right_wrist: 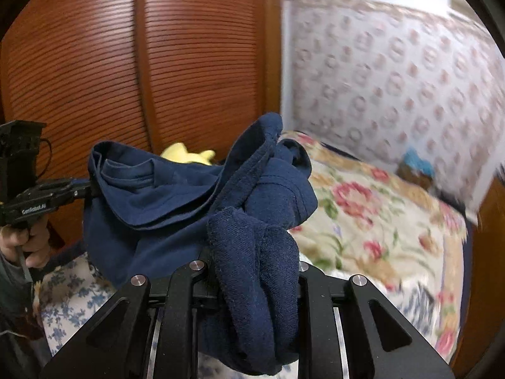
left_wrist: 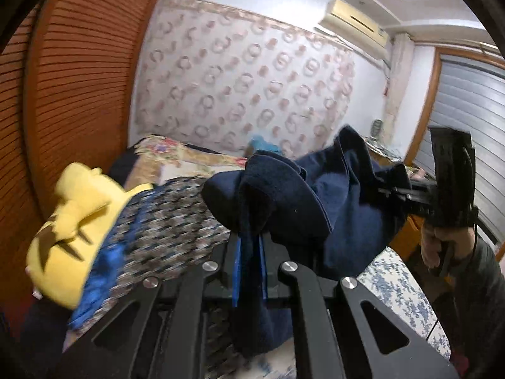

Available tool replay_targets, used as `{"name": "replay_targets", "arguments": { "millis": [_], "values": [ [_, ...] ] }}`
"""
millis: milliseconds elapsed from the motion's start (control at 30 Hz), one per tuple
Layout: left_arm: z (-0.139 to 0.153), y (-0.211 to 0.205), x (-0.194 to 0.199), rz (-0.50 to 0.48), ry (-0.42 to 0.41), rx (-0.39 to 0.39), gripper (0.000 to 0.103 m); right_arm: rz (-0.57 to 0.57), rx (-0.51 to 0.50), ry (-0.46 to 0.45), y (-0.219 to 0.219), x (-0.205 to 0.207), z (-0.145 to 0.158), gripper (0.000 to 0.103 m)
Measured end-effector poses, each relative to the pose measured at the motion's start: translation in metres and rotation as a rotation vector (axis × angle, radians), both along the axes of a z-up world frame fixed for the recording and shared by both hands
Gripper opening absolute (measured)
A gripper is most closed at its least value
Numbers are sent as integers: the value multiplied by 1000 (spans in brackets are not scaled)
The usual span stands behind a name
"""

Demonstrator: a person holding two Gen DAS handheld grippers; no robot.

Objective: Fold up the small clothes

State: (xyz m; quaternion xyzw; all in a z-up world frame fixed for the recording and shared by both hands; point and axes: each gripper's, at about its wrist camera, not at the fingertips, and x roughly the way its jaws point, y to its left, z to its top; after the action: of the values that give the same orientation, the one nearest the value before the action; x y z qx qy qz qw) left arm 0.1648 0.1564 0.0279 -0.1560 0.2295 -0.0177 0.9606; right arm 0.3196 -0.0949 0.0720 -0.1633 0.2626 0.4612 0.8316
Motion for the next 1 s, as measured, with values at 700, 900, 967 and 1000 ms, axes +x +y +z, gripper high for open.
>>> {"name": "replay_targets", "arguments": {
  "millis": [700,900,967,1000],
  "values": [
    [-107,68,-59,178,222,-68,8,203,-240,-10,221,28,-57,39],
    [-96,67,-71,185,188,-36,14,58,-199,-107,205,28,-60,44],
    [-85,66,-76,194,159,-6,16,60,-174,-98,197,23,-58,45],
    [-80,66,-76,195,148,7,20,68,-160,-92,193,20,-58,45]
  ]
}}
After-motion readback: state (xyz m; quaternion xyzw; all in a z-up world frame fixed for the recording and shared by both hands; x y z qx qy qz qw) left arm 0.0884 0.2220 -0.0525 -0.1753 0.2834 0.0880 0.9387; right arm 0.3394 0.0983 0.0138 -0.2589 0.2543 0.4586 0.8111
